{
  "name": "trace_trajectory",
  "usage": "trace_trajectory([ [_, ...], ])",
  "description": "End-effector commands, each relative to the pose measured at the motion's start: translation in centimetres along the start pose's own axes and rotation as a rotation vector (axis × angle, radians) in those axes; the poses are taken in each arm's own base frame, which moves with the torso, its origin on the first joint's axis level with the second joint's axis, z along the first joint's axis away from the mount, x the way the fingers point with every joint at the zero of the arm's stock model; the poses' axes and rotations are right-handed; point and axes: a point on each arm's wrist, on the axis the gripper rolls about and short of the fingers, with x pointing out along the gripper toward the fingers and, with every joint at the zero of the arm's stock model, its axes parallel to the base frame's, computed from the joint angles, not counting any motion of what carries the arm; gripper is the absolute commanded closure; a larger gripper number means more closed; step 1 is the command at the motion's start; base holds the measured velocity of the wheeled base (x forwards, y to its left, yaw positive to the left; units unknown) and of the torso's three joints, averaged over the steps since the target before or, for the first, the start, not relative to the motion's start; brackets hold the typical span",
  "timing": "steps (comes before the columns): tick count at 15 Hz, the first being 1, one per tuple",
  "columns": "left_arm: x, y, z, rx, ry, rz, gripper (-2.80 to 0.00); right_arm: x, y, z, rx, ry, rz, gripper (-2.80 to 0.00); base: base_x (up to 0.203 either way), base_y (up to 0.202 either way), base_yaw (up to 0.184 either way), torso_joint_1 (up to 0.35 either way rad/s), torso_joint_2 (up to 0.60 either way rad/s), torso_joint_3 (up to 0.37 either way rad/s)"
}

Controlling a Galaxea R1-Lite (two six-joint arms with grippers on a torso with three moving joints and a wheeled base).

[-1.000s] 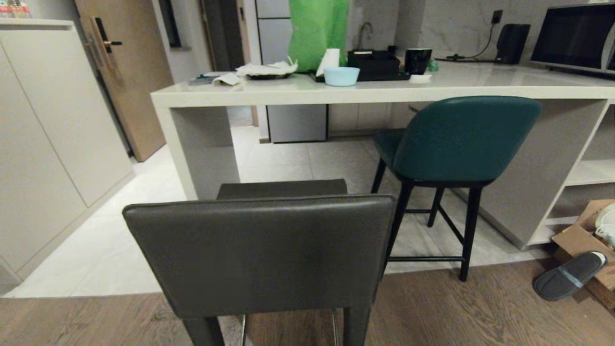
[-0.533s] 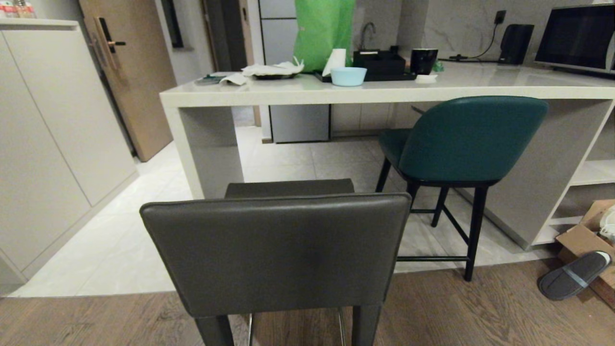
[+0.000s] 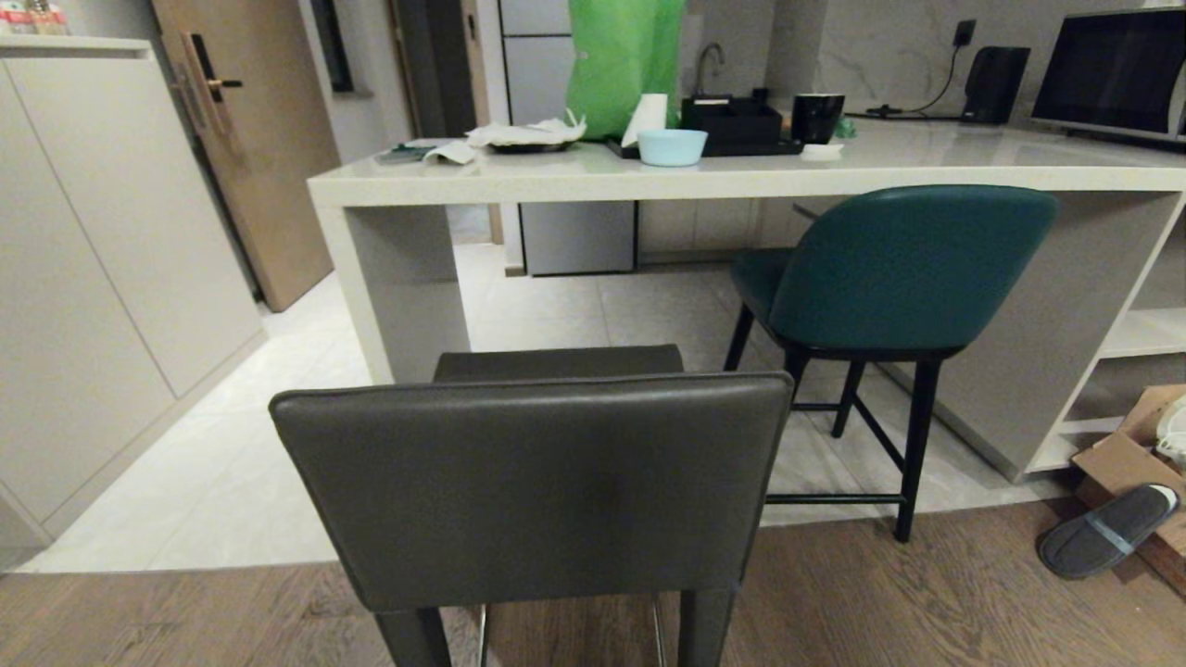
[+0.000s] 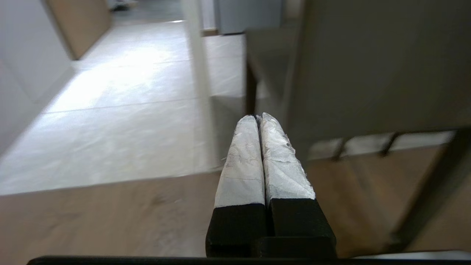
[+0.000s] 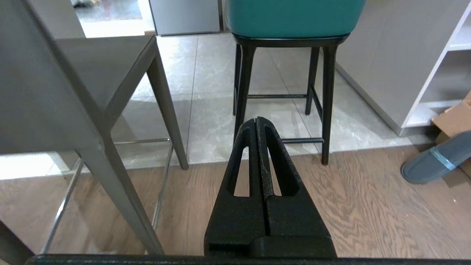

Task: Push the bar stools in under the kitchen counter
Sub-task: Push the gray chair back under the dining table

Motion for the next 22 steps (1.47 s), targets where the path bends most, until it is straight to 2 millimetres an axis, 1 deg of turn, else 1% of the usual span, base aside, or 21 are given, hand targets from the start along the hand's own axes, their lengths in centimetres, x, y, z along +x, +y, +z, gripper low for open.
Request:
trace_trajectory([
  [1,1.5,0.2,2.6,-0.039,0.075,-0.016,0.00,2.8,0.1,2.2,0.000,0.112,0.000,0.00,0.000,0.000,0.000,0.000,0.00,0.000],
  [3,4.6,0.5,4.7,-0.078,0.147,-0.031,0.00,6.1,0.1,4.2,-0.015,0.144,0.001,0.00,0.000,0.000,0.000,0.000,0.00,0.000],
  [4,6.4,0.7,5.3,-0.091,0.168,-0.037,0.00,7.9,0.1,5.2,-0.031,0.143,0.003,0.00,0.000,0.000,0.000,0.000,0.00,0.000],
  [6,9.9,1.0,5.7,-0.106,0.182,-0.045,0.00,11.1,0.4,6.5,-0.055,0.140,0.023,0.00,0.000,0.000,0.000,0.000,0.00,0.000],
  [8,13.3,1.2,5.4,-0.116,0.189,-0.050,0.00,14.5,0.8,6.7,-0.048,0.150,0.049,0.00,0.000,0.000,0.000,0.000,0.00,0.000],
  [9,14.7,1.4,5.4,-0.117,0.167,-0.052,0.00,15.8,1.3,7.1,-0.039,0.098,0.071,0.00,0.000,0.000,0.000,0.000,0.00,0.000],
  [10,15.7,1.5,5.9,-0.113,0.095,-0.055,0.00,16.4,2.1,7.7,-0.032,0.049,0.122,0.00,0.000,0.000,0.000,0.000,0.00,0.000],
  [11,16.0,1.5,5.9,-0.113,0.066,-0.059,0.00,16.3,3.1,8.1,-0.030,0.032,0.173,0.00,0.000,0.000,0.000,0.000,0.00,0.000],
  [13,15.7,1.3,5.0,-0.119,0.098,-0.078,0.00,16.5,4.7,7.9,-0.056,0.046,0.224,0.00,0.000,0.000,0.000,0.000,0.00,0.000],
  [15,15.8,1.3,4.7,-0.125,0.119,-0.107,0.00,17.8,5.6,6.9,-0.085,0.103,0.224,0.00,0.000,0.000,0.000,0.000,0.00,0.000],
  [18,16.8,1.3,3.9,-0.134,0.177,-0.109,0.00,18.8,6.6,6.0,-0.076,0.153,0.252,0.00,0.000,0.000,0.000,0.000,0.00,0.000],
  [20,17.3,1.2,3.7,-0.137,0.195,-0.127,0.00,20.0,7.5,5.8,-0.057,0.138,0.264,0.00,0.000,0.000,0.000,0.000,0.00,0.000],
  [22,17.5,0.9,3.6,-0.138,0.202,-0.152,0.00,20.1,8.8,5.8,-0.054,0.111,0.304,0.00,0.000,0.000,0.000,0.000,0.00,0.000],
])
